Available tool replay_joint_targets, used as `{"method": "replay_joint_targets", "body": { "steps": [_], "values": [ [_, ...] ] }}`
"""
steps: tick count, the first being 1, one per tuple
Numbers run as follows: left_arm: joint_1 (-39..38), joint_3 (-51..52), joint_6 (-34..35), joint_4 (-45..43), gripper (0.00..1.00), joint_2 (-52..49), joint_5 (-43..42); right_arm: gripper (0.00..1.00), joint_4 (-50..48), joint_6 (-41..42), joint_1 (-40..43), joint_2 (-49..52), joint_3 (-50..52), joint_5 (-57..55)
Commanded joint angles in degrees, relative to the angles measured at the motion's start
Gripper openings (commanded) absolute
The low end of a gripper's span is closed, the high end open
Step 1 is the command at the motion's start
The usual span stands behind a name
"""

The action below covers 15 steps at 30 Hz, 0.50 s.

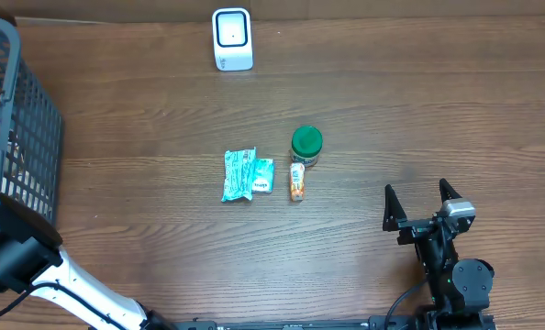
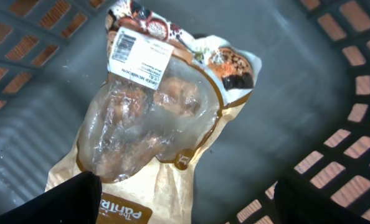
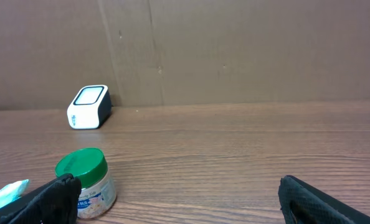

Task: Scan the item barcode
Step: 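Grasp clear dried-mushroom bag in basket with left gripper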

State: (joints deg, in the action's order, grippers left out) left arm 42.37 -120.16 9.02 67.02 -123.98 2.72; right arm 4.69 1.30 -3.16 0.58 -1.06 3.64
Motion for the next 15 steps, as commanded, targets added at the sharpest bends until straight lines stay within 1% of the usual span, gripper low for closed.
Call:
{"method": "replay_joint_targets", "body": {
  "steps": [1,9,10,15],
  "values": [
    [-0.2,2.8,-1.4,-1.9,0.96,-0.6,1.9,1.0,-0.2,0.2,-0.4,-0.4,0.6,-0.1],
    [-0.2,8.0,-2.5,-6.9,0.98,-1.4,2.2,1.0,-0.2,0.2,-0.4,-0.4,0.6,-0.1],
    [-0.2,8.3,-2.9,-7.5,0.99,-1.4,2.2,1.0,-0.2,0.2,-0.4,-0.4,0.6,-0.1],
    [-0.2,8.4,-2.9,-8.2,1.0,-1.5,2.2,1.0,-0.2,0.2,-0.4,-0.4,0.6,-0.1]
  ]
}}
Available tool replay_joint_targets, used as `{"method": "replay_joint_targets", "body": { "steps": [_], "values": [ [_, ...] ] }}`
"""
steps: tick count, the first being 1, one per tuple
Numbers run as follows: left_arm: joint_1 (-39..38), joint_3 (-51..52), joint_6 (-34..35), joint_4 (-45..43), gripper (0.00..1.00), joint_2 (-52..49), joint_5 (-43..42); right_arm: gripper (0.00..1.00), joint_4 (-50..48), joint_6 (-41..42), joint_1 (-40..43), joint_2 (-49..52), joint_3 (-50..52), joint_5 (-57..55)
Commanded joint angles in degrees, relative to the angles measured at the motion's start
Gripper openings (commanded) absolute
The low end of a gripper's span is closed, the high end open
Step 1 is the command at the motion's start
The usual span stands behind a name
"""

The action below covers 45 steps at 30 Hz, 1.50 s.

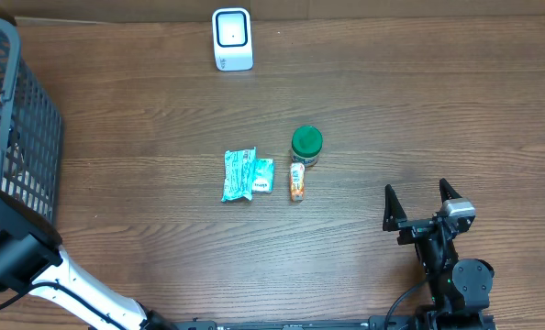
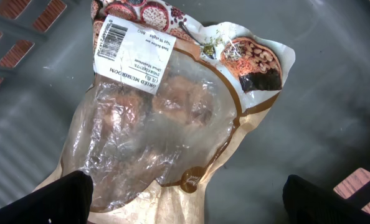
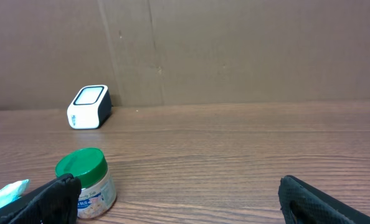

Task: Scan the item barcode
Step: 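Grasp clear dried-mushroom bag in basket with left gripper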

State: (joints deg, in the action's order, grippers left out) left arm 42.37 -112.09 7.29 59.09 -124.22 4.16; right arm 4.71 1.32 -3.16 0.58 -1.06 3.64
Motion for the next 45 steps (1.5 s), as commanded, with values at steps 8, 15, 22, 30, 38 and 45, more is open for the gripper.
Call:
{"method": "replay_joint_targets", "body": {
  "steps": [8,15,22,30,38,45],
  "values": [
    [-0.2,0.3,-1.1,2.4,0.9,-5.7,0.9,1.0,-0.3,0.2,-0.4,-0.4,0.6,-0.1],
    [-0.4,0.3,-1.1,3.7,0.9,-9.9,0.9,1.0,-0.3,0.2,-0.4,-0.4,0.6,-0.1],
    [-0.4,0.4,-1.1,4.2,0.64,-11.8,0.9,1.0,-0.3,0.2,-0.4,-0.4,0.6,-0.1],
    [-0.4,0.4,-1.2,5.1,0.07,-11.7,1.0,1.0,-0.3,0.2,-0.4,-0.4,0.6,-0.1],
    [-0.4,-7.0,-0.8,10.5,0.04,-10.6,0.9,1.0,-0.3,0.2,-0.4,-0.4,0.6,-0.1],
    [-0.4,-18.6,5.3,15.9,0.04,-1.7,-1.8,1.0,-0.3,0.2,-0.4,-0.4,0.6,-0.1]
  ]
}}
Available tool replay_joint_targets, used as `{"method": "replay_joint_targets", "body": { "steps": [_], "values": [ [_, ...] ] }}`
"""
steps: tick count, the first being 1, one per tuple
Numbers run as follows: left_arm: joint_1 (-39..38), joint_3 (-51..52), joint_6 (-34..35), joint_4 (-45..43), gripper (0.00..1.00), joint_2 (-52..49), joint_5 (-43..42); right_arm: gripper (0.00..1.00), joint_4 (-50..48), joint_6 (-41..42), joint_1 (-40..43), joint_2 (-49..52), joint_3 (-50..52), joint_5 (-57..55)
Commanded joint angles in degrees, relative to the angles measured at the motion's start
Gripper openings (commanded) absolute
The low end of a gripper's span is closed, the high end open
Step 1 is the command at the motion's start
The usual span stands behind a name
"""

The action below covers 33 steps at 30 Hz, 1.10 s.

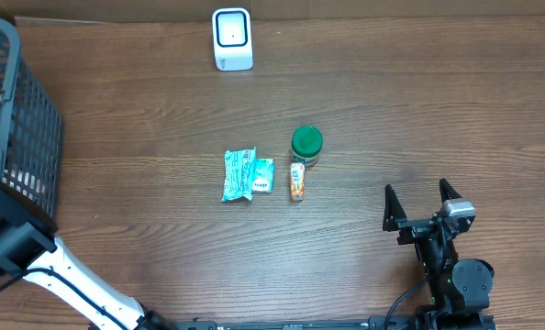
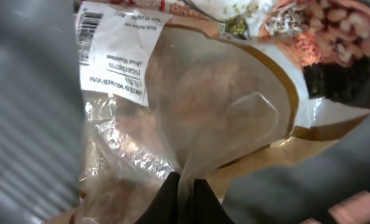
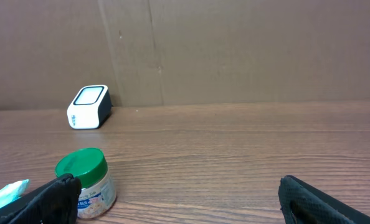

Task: Scan the item barcode
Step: 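Grasp clear dried-mushroom bag in basket with left gripper, then carry mushroom bag with left gripper to table beside wipes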

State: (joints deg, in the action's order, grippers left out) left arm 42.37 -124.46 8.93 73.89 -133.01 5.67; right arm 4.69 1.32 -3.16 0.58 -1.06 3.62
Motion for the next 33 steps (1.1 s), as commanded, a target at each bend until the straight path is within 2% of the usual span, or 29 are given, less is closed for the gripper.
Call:
{"method": "replay_joint_targets", "body": {
  "steps": [1,7,11,15,19,21,24,28,33],
  "values": [
    [-0.4,-7.6,3.8,1.2,0.04,9.2,-5.0,1.0,-0.2,0.2,-0.4,-0.4,0.6,-0.1],
    [-1.0,-12.3,5.5,-1.6,0.04,28.1,-18.0,1.0,-0.2,0.2,-0.4,-0.4,0.6,-0.1],
    [-4.6,-12.3,5.9,-2.3,0.04,38.9,-24.5,1.0,-0.2,0.2,-0.4,-0.4,0.6,-0.1],
    [-15.4,-12.3,3.6,4.8,0.04,41.9,-24.1,1.0,-0.2,0.2,-0.4,-0.4,0.6,-0.1],
    [-30.3,-8.4,3.1,10.5,0.04,40.2,-13.8,1.0,-0.2,0.2,-0.4,-0.4,0.6,-0.1],
    [-37.7,-3.1,3.2,11.6,0.04,38.1,-8.1,1.0,-0.2,0.2,-0.4,-0.4,0.6,-0.1],
    [-43.6,7.3,5.3,9.7,0.04,34.8,-3.7,1.0,-0.2,0.2,-0.4,-0.4,0.6,-0.1],
    [-46.5,24.6,9.0,0.0,0.05,31.6,-2.1,1.0,-0.2,0.2,-0.4,-0.4,0.6,-0.1],
    [-46.6,37.0,9.3,-12.0,0.04,31.3,-4.5,1.0,-0.2,0.2,-0.4,-0.4,0.6,-0.1]
  ]
}}
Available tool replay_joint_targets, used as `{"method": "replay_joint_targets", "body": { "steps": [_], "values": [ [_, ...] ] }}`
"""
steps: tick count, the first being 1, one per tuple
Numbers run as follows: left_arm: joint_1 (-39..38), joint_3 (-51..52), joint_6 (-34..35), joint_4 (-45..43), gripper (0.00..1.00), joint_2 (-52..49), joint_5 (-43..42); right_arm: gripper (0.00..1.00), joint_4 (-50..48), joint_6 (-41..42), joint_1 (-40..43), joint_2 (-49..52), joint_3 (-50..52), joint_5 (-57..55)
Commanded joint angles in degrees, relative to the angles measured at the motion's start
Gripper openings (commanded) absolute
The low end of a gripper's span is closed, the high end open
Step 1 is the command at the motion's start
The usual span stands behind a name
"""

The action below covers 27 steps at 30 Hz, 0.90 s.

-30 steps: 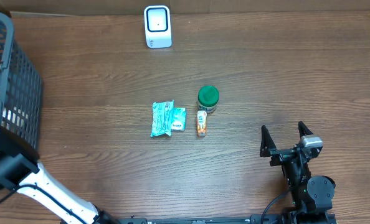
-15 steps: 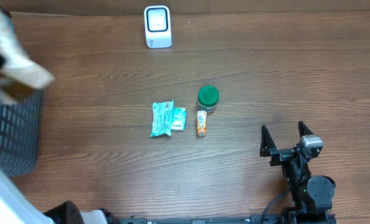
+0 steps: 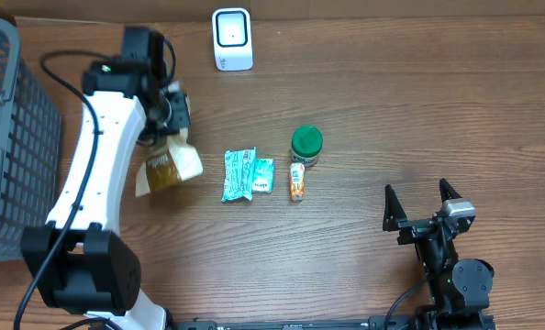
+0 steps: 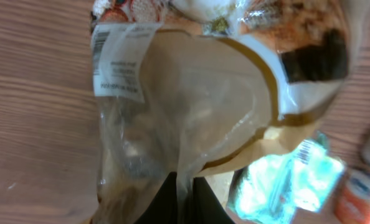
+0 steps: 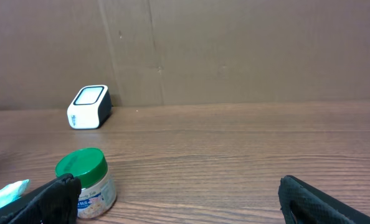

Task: Scan the item barcode
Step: 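Carry mushroom bag with left gripper to table beside wipes, then release mushroom bag on table and raise left gripper near basket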

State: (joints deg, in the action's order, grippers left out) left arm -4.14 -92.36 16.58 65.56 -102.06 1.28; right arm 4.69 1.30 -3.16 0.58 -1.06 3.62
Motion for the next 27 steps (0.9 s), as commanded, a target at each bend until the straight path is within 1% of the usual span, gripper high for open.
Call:
{"method": "replay_joint_targets", "body": {
  "steps": [1,3,6,8,9,11,12,14,17,20,22,24,25,27],
  "values": [
    [-0.1,7.6,1.7,-6.8,0.04,0.4,-2.2,1.0,-0.2,0.2,-0.4,-0.4,0.6,-0.1],
    [-0.6,12.2,1.6,-12.7,0.05,0.4,-5.6,1.0,-0.2,0.2,-0.4,-0.4,0.6,-0.1],
    [-2.1,17.1,1.4,-19.4,0.04,0.4,-5.8,1.0,-0.2,0.2,-0.4,-0.4,0.6,-0.1],
    [-3.1,19.2,0.9,-22.0,0.04,0.4,-5.8,1.0,-0.2,0.2,-0.4,-0.4,0.6,-0.1],
    [-4.1,20.4,0.5,-23.1,0.07,0.3,-5.7,1.0,-0.2,0.2,-0.4,-0.4,0.6,-0.1],
    [-5.3,21.1,0.5,-23.5,0.47,0.3,-5.6,1.0,-0.2,0.2,-0.4,-0.4,0.6,-0.1],
    [-5.7,21.0,0.5,-23.6,0.62,0.3,-5.6,0.99,-0.2,0.2,-0.4,-0.4,0.6,-0.1],
    [-6.0,20.2,0.6,-23.3,0.74,0.8,-5.9,0.99,-0.2,0.2,-0.4,-0.4,0.6,-0.1],
    [-5.8,16.1,0.5,-19.6,0.76,2.6,-5.7,1.0,-0.2,0.2,-0.4,-0.4,0.6,-0.1],
    [-4.2,6.4,-2.0,-12.7,0.78,6.1,-5.1,1.0,-0.2,0.2,-0.4,-0.4,0.6,-0.1],
    [-1.7,-1.2,-3.8,-8.1,0.91,8.7,-5.1,1.0,-0.2,0.2,-0.4,-0.4,0.6,-0.1],
    [1.4,-6.8,-5.8,-4.7,0.98,10.8,-5.1,1.0,-0.2,0.2,-0.4,-0.4,0.6,-0.1],
    [2.7,-8.6,-6.5,-3.6,0.99,11.3,-5.1,1.0,-0.2,0.2,-0.4,-0.4,0.6,-0.1],
    [6.5,-11.8,-7.4,-1.4,1.0,12.6,-5.2,1.0,-0.2,0.2,-0.4,-0.4,0.6,-0.1]
  ]
}}
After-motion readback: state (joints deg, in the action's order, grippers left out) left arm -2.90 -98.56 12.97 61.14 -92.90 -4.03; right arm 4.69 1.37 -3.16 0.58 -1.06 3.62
